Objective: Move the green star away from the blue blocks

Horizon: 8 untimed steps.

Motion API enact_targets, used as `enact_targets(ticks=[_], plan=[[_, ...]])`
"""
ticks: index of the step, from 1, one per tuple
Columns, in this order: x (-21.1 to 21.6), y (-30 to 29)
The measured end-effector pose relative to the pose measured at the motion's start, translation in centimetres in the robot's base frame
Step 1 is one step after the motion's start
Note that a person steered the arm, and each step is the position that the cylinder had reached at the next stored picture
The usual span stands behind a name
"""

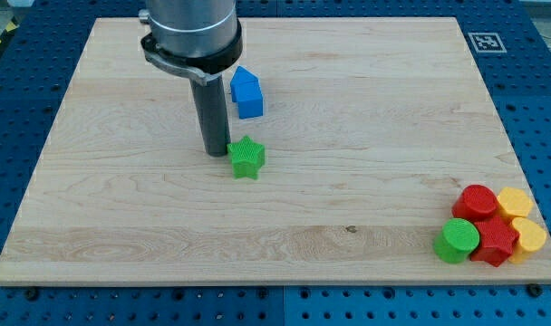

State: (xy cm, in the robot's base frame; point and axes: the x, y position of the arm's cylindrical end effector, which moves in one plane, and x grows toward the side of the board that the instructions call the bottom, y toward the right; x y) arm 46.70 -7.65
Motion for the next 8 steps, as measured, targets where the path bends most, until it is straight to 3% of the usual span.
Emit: enact_targets(ticks=[3, 8], plan=[[2.6, 5.7], [4.7, 6.2]])
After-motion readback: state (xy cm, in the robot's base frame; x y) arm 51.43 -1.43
